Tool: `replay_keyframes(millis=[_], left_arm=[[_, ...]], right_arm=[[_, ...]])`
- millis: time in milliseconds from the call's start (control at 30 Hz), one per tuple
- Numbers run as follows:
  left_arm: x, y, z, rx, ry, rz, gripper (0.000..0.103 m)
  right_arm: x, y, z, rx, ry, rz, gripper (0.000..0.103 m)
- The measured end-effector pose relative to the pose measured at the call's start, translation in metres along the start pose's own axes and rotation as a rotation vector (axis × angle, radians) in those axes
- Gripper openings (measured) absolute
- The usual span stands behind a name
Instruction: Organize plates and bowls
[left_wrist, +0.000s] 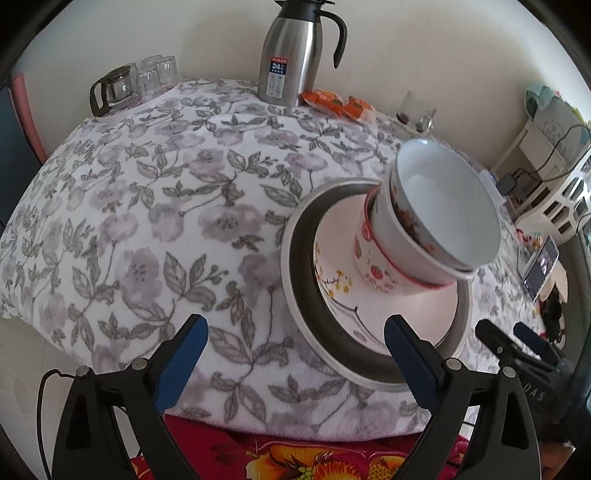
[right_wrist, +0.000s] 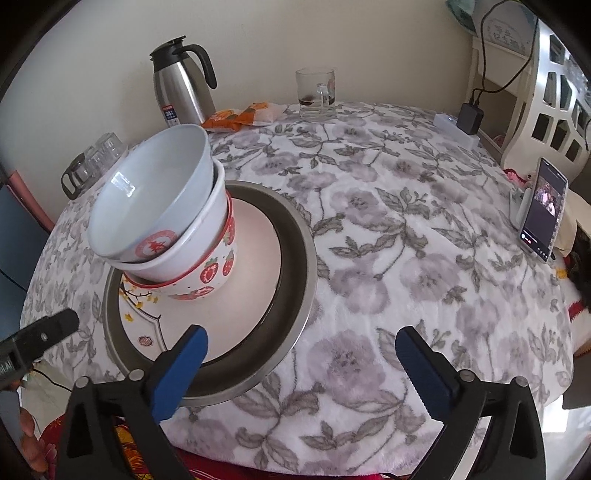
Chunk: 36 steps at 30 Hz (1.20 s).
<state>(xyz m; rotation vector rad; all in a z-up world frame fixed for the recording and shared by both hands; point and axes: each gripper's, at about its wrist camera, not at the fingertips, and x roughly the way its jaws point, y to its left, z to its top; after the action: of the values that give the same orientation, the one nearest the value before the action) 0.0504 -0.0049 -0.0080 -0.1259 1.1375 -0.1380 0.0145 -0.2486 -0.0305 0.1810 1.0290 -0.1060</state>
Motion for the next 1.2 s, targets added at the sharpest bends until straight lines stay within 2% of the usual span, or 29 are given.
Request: replay_keyframes(millis=[333,533,1200], left_arm=[[-0.004,-0.007,-0.007,0.025,-0.006,0.093,0.096],[-0.005,-0.01,-0.008,0.029,-0.007,0.119,0.096],[-0.003,-0.011,-0.007,0.009,-0.001,0.111,0.096]], right_arm=[[-0.008,-0.003,-0.001,0.015,-0.016,0.001,0.103],[-0.011,-0.005,-0.002,0.019,-0.021,0.001,0.103],[-0.008,-0.005,-0.002,0.018,-0.006,0.006,0.103]])
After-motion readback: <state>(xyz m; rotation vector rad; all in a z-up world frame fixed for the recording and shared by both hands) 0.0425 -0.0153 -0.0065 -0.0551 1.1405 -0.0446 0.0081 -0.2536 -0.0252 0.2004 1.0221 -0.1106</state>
